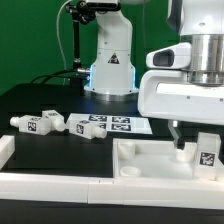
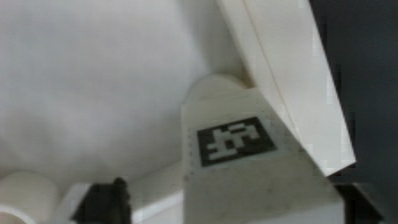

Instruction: Assemble one leg

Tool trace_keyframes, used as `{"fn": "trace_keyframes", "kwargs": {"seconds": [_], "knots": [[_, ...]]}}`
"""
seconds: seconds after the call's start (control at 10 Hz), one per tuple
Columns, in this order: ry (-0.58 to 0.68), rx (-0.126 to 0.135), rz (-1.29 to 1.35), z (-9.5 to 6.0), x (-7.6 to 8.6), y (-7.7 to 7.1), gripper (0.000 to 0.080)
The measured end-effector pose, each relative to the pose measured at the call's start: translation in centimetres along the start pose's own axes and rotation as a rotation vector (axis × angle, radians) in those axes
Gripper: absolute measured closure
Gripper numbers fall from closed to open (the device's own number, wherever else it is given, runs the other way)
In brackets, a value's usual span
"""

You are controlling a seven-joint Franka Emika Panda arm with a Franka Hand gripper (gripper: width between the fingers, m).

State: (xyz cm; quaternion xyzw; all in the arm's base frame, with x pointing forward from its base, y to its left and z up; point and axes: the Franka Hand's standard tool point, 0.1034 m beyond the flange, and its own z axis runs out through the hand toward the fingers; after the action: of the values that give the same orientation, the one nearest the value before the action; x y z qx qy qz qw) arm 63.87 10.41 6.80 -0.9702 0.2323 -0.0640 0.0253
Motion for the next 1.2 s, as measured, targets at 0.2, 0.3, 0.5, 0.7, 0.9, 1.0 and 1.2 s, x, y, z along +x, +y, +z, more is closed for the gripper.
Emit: {"fn": "trace_keyframes", "kwargs": {"seconds": [0.2,0.3,0.5,0.7,0.9,1.0,1.2], "knots": [[0.0,0.001,0.127,0.0,-0.01,0.0,0.0515],[0.0,0.0,0.191,0.0,0.01,0.01,0.0515],[-0.014,-0.009,0.377,0.05,-0.24,-0.16,0.0515],[-0.052,-0.037,0.659,0.1,0.02,-0.22,0.0515],[-0.099,-0.043,1.044,0.12,0.2,-0.13,0.0515],[-0.106,-0.045,1.24,0.11,0.18,-0.25,0.0515],[-0.102,-0.058,1.474,0.08,0.21,-0.25,0.0514]]}}
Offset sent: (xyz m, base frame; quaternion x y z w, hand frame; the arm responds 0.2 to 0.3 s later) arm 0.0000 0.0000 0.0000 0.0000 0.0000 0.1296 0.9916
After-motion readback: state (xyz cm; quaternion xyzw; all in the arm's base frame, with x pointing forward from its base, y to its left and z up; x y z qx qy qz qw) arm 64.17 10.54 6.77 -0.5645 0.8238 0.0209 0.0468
